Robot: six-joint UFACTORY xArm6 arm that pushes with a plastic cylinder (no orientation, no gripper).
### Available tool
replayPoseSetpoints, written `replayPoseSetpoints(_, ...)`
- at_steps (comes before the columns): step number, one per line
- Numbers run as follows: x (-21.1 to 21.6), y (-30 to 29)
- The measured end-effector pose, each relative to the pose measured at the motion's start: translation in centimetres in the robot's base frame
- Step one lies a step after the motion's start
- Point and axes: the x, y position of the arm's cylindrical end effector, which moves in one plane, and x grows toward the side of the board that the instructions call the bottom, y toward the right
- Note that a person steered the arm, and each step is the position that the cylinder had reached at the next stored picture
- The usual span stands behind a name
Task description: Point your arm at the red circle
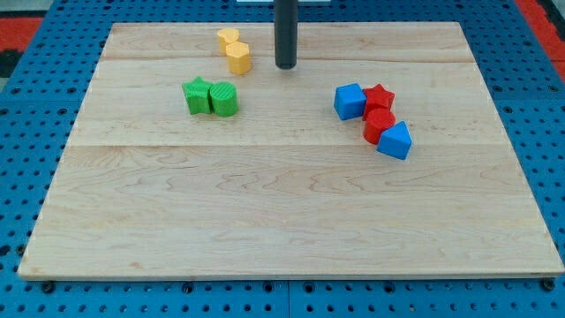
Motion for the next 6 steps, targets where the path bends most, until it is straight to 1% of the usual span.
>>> replayPoseSetpoints(1, 5.8, 0.3)
replayPoseSetpoints(2, 7.2, 0.4)
replayPoseSetpoints(3, 10.4, 4.1)
replayPoseSetpoints(4, 11.9, 5.8)
replayPoseSetpoints(5, 12.0, 7.0)
replayPoseSetpoints(6, 12.1, 10.0)
